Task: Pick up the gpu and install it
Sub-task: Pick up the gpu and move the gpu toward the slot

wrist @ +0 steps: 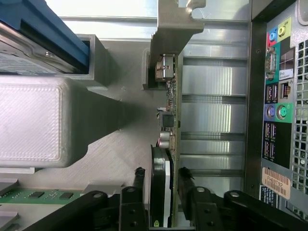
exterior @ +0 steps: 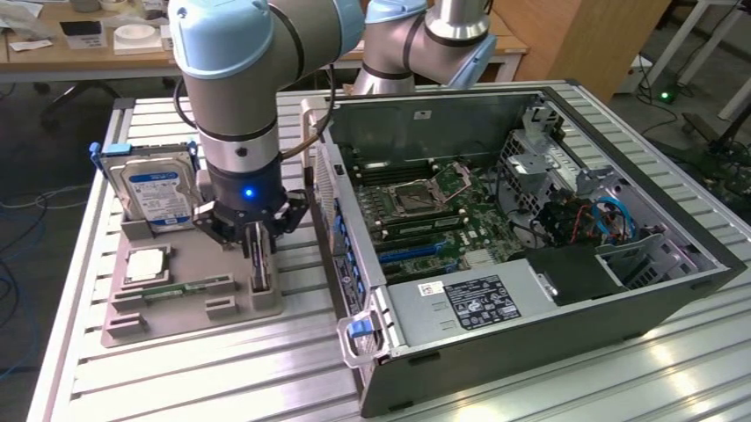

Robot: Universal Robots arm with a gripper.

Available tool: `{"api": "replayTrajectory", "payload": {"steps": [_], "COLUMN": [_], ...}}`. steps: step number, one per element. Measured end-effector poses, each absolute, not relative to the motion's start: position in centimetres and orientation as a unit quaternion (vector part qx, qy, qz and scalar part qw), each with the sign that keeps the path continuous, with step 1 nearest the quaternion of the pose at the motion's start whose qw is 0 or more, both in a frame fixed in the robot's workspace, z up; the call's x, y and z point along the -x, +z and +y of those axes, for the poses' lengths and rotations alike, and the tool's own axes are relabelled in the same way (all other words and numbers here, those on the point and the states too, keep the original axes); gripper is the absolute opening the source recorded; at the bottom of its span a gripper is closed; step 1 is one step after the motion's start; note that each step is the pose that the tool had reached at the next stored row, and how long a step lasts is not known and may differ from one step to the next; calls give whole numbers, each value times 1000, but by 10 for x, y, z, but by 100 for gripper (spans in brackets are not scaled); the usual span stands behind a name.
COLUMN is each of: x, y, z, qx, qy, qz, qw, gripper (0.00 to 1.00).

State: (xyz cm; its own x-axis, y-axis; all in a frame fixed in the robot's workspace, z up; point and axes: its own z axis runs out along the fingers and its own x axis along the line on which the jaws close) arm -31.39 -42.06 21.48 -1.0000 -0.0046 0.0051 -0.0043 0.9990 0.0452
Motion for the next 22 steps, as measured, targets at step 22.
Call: {"api": "replayTrajectory", "payload": {"steps": [22], "x": [314], "y": [213], "z": [-418], "qx": [-2], "qy": [-22], "qz": [-1000], "qw": [3], "gripper": [38]}}
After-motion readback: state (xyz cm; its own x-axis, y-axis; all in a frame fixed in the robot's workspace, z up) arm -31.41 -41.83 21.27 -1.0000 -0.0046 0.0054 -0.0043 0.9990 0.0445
